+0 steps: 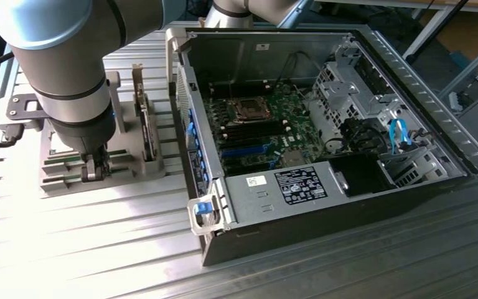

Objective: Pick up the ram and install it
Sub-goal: 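Pick up the ram and move it above insertion slot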

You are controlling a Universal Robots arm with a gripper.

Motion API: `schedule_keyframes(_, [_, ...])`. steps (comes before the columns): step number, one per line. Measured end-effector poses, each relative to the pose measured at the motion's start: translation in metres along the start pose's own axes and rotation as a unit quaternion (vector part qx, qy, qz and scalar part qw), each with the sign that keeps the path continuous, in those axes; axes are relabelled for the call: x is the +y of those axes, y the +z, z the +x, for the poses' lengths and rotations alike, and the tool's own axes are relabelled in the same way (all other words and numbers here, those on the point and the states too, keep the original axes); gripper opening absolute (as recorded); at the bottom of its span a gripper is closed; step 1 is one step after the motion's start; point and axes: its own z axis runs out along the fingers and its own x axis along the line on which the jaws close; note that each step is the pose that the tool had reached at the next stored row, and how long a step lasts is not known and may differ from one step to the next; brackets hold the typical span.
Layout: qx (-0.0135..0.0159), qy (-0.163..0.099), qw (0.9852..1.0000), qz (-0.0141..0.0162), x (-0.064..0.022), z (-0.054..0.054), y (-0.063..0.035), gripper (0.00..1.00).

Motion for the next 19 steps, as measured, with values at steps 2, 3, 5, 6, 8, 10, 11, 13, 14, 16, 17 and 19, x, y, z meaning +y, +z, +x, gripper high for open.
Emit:
schedule_keyframes(2, [0.0, 0.0, 1.0, 0.0, 0.0, 0.0, 0.0, 0.13])
schedule_keyframes(3, [0.0, 0.0, 1.0, 0.0, 0.0, 0.0, 0.0, 0.13])
schedule_keyframes(5, [0.0, 0.0, 1.0, 0.0, 0.0, 0.0, 0.0, 0.13])
schedule_keyframes(6, [0.0, 0.0, 1.0, 0.0, 0.0, 0.0, 0.0, 0.13])
schedule_keyframes(8, [0.0, 0.0, 1.0, 0.0, 0.0001, 0.0, -0.0011, 0.13])
schedule_keyframes(10, [0.0, 0.0, 1.0, 0.0, 0.0002, 0.0, -0.0041, 0.13])
schedule_keyframes(11, [0.0, 0.0, 1.0, 0.0, 0.0003, 0.0, -0.0056, 0.13])
schedule_keyframes(13, [0.0, 0.0, 1.0, 0.0, 0.0004, 0.0, -0.009, 0.13])
schedule_keyframes(14, [0.0, 0.0, 1.0, 0.0, 0.0005, 0.0, -0.0117, 0.13])
schedule_keyframes(16, [0.0, 0.0, 1.0, 0.0, 0.0007, 0.0, -0.0155, 0.13])
schedule_keyframes(17, [0.0, 0.0, 1.0, 0.0, 0.0008, 0.0, -0.0176, 0.13])
schedule_keyframes(19, [0.0, 0.0, 1.0, 0.0, 0.001, -0.001, -0.0224, 0.13])
